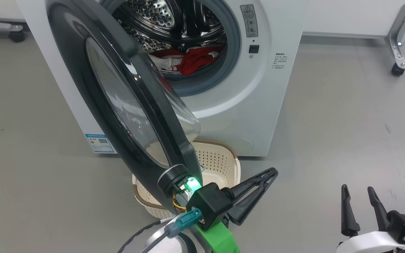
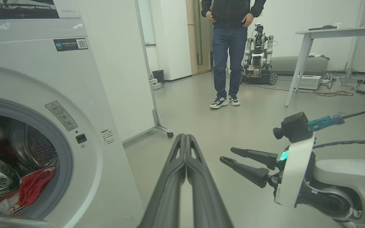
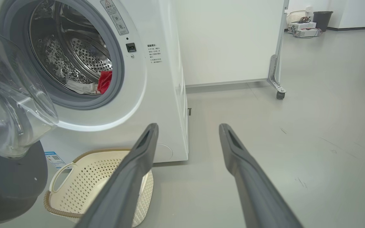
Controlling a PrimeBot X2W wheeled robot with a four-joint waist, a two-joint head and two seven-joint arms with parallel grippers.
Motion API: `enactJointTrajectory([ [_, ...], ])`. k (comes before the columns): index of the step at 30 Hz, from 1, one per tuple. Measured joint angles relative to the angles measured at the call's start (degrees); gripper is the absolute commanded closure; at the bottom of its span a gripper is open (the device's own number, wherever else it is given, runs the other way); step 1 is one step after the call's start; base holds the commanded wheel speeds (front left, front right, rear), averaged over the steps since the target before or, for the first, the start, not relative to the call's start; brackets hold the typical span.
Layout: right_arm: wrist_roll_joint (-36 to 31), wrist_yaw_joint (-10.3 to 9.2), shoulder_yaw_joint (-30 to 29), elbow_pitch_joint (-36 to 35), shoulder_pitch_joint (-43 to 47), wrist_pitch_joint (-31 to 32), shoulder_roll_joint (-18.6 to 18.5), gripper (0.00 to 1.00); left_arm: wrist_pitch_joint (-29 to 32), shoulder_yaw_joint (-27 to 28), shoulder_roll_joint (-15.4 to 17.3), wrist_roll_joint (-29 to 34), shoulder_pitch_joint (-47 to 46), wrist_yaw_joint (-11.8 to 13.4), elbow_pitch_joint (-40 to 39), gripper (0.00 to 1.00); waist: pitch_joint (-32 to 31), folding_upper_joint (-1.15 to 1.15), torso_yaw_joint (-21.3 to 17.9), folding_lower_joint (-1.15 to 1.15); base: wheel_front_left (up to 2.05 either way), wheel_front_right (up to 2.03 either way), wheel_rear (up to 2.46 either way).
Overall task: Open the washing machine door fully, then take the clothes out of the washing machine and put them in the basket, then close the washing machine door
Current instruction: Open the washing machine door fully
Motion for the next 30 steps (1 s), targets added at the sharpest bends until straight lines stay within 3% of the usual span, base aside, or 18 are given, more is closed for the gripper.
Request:
enactJointTrajectory([
  [14,0.0,0.49,-1.1,-0.5,-0.5,0.0,0.2,0.00,3.9,3.5,0.1,-2.6,0.7,8.2,10.2,1.00,2.6,0.00,-0.3,0.00,0.00,0.00,0.00],
  [30,-0.1,0.66,-3.2,-0.5,-1.0,0.0,0.4,0.00,2.8,3.7,0.0,-4.6,0.3,10.4,12.5,1.00,3.4,0.00,1.5,0.00,0.00,0.00,0.00],
])
